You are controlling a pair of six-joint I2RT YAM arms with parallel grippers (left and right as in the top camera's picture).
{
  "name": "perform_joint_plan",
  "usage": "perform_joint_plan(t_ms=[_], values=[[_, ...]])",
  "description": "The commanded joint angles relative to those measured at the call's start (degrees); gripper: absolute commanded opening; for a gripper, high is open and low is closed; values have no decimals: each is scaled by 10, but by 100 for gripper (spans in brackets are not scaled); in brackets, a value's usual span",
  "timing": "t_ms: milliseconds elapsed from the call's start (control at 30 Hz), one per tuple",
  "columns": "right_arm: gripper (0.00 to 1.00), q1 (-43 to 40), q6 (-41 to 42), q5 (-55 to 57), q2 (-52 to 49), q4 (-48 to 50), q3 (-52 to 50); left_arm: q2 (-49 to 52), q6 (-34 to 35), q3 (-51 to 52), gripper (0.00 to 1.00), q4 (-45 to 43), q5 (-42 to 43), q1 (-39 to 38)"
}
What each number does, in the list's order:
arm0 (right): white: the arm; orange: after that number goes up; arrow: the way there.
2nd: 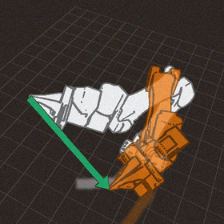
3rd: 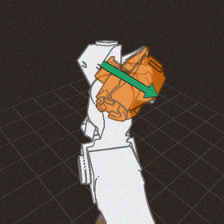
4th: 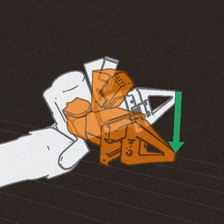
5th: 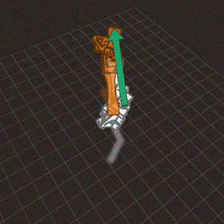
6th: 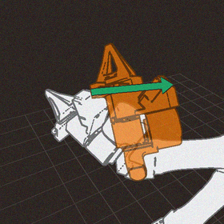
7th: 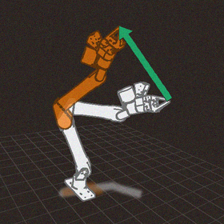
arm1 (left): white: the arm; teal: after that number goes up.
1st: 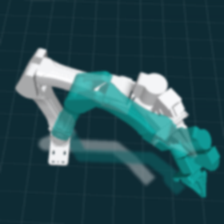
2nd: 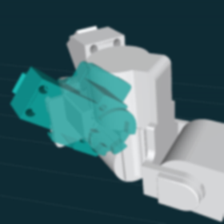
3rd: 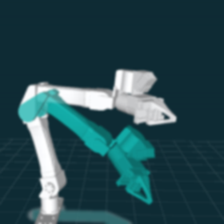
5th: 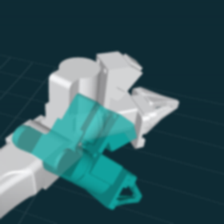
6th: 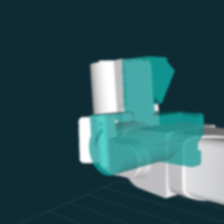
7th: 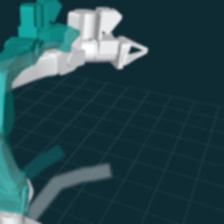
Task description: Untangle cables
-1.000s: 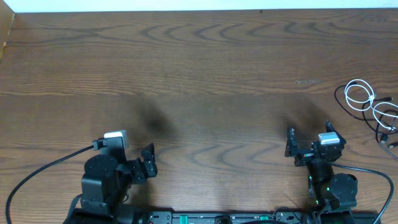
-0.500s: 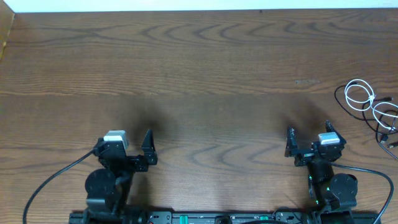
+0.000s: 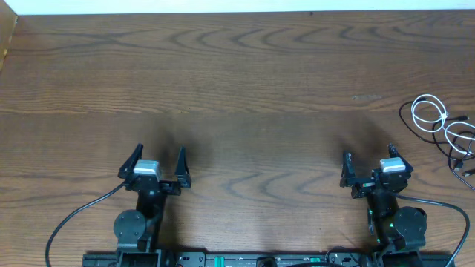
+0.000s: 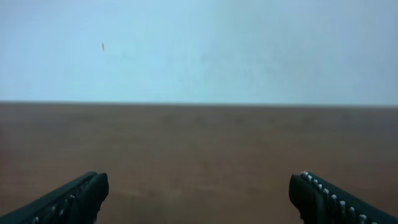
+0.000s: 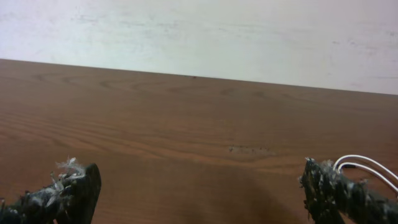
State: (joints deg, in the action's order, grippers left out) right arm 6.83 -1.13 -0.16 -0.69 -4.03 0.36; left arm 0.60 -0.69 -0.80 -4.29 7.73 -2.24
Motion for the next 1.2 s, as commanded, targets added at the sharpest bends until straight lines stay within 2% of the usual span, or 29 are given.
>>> perform_joint_plan(t_ms=[0, 200, 1167], values=[[99, 4, -7, 5, 4, -3, 0, -5, -44, 6, 97, 9, 8, 3], [99, 4, -7, 5, 4, -3, 0, -5, -51, 6, 97, 80, 7, 3], [99, 4, -7, 5, 4, -3, 0, -4, -51, 6, 97, 77, 7, 3]])
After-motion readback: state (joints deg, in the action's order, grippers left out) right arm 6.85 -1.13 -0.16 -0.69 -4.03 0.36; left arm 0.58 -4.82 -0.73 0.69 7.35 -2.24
